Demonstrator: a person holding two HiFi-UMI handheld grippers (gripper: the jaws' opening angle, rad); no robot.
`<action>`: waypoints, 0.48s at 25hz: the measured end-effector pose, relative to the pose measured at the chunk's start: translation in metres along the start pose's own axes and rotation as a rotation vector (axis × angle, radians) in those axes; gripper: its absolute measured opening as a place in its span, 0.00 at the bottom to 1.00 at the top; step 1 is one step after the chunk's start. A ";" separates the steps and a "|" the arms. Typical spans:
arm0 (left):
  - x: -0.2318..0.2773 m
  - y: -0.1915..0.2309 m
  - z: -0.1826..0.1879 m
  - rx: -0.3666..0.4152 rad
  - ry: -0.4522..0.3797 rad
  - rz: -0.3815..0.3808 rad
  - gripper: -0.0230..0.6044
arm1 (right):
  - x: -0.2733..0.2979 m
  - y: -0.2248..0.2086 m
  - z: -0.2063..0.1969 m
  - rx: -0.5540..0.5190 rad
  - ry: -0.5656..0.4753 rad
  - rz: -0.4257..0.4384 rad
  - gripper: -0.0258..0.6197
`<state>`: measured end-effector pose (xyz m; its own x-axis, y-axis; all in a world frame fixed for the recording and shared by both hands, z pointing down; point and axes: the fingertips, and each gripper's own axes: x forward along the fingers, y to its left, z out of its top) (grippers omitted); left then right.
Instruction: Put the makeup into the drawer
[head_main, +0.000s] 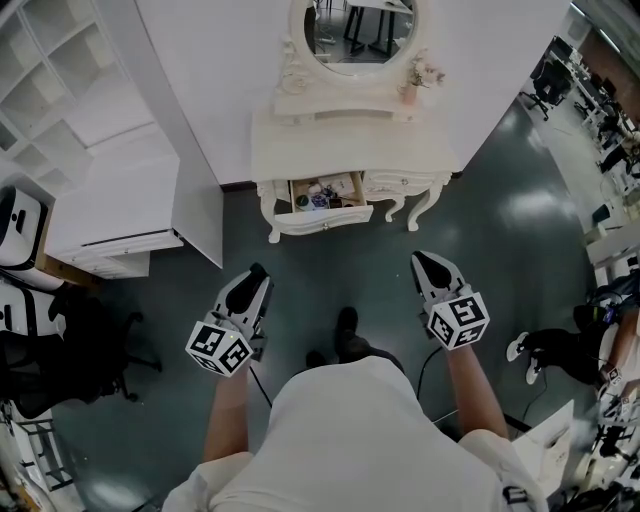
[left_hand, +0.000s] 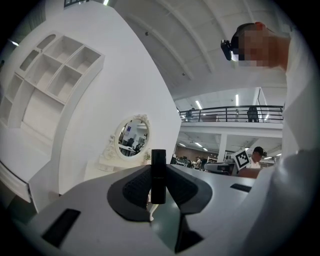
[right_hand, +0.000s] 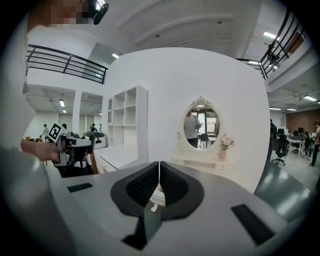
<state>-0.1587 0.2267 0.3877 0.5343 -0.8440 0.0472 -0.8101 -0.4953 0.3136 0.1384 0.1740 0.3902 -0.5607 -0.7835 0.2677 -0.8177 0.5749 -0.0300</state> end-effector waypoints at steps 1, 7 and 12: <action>0.003 0.001 0.000 0.001 0.001 0.001 0.20 | 0.003 -0.001 0.000 0.001 0.001 0.003 0.09; 0.022 0.010 0.004 0.001 0.005 0.022 0.20 | 0.027 -0.013 -0.002 0.010 0.011 0.033 0.09; 0.047 0.023 0.005 -0.008 0.012 0.041 0.20 | 0.056 -0.031 -0.001 0.018 0.020 0.057 0.09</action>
<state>-0.1530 0.1744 0.3919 0.5035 -0.8611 0.0712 -0.8295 -0.4587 0.3185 0.1324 0.1120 0.4069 -0.6043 -0.7444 0.2841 -0.7865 0.6143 -0.0634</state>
